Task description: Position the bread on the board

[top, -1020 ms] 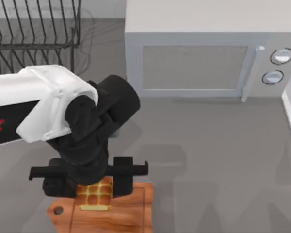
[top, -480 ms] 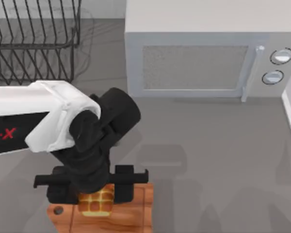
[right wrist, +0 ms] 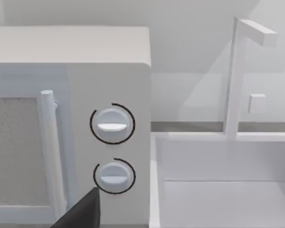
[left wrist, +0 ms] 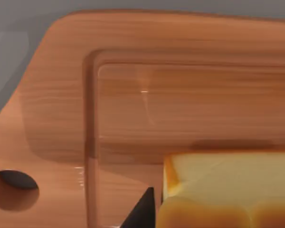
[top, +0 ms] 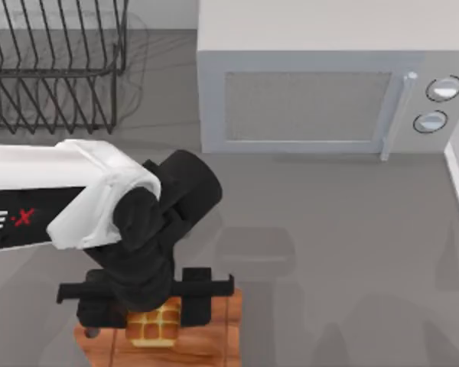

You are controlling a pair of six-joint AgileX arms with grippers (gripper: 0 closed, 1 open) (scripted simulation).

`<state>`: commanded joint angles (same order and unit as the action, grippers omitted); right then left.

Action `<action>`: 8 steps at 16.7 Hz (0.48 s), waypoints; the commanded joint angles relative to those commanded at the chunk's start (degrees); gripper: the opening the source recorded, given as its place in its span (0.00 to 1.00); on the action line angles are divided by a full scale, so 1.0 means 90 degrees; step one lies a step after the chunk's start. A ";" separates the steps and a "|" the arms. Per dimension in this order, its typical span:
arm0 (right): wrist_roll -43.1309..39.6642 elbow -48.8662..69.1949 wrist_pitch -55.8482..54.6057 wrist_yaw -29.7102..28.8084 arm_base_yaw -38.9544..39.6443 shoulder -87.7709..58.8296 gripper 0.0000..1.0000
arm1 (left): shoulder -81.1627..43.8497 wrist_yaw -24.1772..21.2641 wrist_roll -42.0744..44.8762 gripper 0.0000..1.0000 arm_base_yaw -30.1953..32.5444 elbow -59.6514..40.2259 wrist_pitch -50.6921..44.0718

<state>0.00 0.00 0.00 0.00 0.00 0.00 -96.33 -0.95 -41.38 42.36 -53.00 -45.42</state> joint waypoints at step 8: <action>0.0000 0.0000 0.0000 0.0000 0.0000 0.0000 1.00 | 0.0000 0.0000 0.0000 0.53 0.0000 0.0000 0.0000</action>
<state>0.00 0.00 0.00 0.00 0.00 0.00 -96.33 -0.95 -41.38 42.36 -53.00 -45.42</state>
